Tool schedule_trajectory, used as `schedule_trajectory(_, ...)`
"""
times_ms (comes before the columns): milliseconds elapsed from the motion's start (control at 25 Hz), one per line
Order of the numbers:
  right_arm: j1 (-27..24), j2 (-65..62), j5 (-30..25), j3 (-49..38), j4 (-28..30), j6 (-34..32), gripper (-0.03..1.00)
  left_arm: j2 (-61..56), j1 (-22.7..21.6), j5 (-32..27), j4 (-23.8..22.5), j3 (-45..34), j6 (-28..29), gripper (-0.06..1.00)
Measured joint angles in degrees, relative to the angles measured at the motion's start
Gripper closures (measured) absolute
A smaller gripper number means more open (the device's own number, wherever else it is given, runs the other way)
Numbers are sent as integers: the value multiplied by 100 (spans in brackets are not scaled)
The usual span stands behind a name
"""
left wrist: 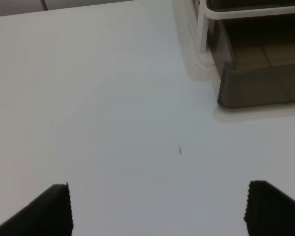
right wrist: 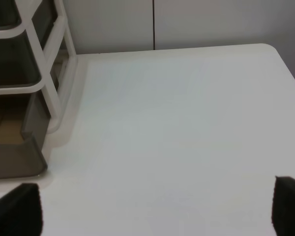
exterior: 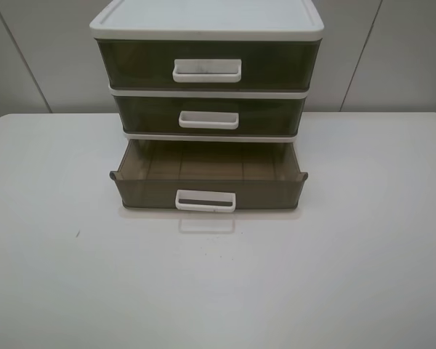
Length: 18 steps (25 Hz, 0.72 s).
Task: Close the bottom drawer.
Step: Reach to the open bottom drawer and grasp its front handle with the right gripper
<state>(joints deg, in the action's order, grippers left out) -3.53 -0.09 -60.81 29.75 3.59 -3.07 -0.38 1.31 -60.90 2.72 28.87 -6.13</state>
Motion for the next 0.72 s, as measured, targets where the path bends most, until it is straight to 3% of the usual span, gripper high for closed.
schedule_trajectory(720, 0, 0, 0, 0, 0, 0, 15, 0, 0, 0, 0, 0, 0, 23)
